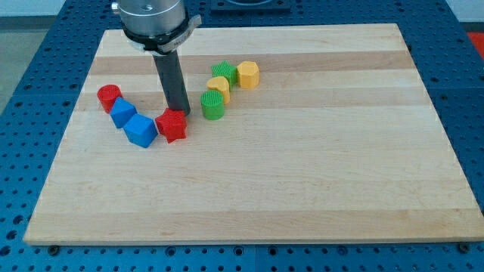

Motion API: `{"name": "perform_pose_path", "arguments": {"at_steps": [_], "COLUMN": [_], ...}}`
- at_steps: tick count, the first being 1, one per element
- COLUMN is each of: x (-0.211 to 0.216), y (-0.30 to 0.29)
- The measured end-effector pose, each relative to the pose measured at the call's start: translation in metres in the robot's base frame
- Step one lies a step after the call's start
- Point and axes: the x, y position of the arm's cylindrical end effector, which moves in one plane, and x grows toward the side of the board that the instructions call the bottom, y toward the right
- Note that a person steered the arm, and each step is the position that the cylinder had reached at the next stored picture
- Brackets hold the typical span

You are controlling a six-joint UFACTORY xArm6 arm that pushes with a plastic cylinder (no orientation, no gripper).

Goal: Place the red star towards the right side of the blue cube

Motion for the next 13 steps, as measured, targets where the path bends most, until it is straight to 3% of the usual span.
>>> {"name": "perform_pose_path", "arguments": {"at_steps": [2,8,13], "x": [-0.017,-0.007,0.054], "y": [0.0,0.029,0.023]}}
